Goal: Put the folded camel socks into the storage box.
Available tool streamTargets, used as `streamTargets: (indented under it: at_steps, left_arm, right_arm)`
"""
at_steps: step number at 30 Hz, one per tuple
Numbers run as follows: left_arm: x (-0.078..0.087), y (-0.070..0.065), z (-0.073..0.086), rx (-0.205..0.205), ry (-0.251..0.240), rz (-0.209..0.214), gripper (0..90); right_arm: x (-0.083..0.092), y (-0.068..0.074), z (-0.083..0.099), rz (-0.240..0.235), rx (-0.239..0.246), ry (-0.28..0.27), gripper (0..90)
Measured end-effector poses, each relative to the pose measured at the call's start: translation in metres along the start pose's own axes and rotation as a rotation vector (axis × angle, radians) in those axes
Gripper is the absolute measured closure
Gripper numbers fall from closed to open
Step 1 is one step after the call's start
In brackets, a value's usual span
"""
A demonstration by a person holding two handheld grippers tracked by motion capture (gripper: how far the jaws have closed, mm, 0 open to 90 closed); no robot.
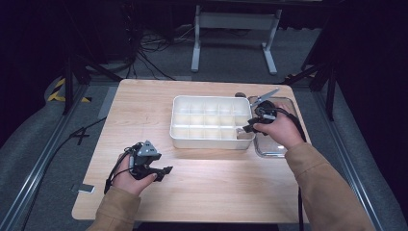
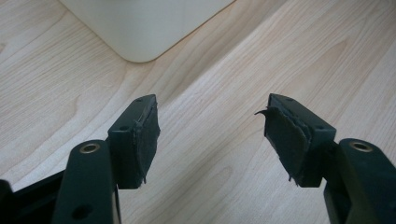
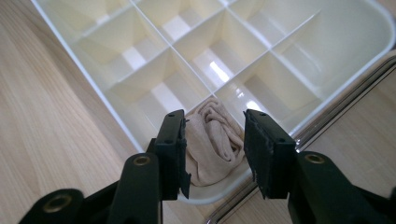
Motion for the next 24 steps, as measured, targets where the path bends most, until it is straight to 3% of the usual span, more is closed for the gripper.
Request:
streamTargets:
  at_steps: [5, 7, 9, 11, 15, 19, 22, 24]
  left_arm:
    - [0.002, -0.001, -0.003, 0.021, -0.019, 0.005, 35.8]
    - [0.004, -0.001, -0.004, 0.032, -0.012, -0.014, 36.1]
    - [0.005, -0.001, -0.005, 0.029, 0.012, -0.059, 36.2]
    - [0.005, -0.002, -0.006, 0.042, 0.01, -0.041, 36.1]
    - [0.005, -0.005, -0.007, 0.037, 0.012, -0.024, 35.6]
    - [0.008, -0.007, -0.009, 0.06, 0.0, -0.004, 35.1]
    - [0.009, -0.005, -0.009, 0.075, 0.017, -0.031, 35.6]
    - [0.009, -0.004, -0.008, 0.069, 0.017, -0.024, 35.6]
  right_arm:
    - [0.026, 0.011, 0.013, 0.001, 0.005, -0.143, 54.9]
    - [0.033, 0.016, 0.02, 0.01, 0.019, -0.168, 54.0]
    - [0.043, 0.022, 0.029, 0.012, 0.025, -0.206, 52.4]
    - [0.051, 0.027, 0.038, 0.02, 0.022, -0.227, 51.3]
    - [0.059, 0.034, 0.057, 0.063, 0.034, -0.226, 49.1]
    - [0.064, 0.043, 0.075, 0.068, 0.039, -0.22, 47.3]
    - [0.065, 0.048, 0.087, 0.089, 0.031, -0.215, 47.1]
    - [0.062, 0.053, 0.094, 0.098, 0.036, -0.212, 46.4]
Point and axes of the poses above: each handheld gripper's, and its own axes: x roughly backward along the jaws, z roughly out of its underside, y roughly to its left, the point moved 3 cm from there along -x, roughly forward along the jaws, and after that the axes turned 10 degrees about -z, right-handed, at the moved point
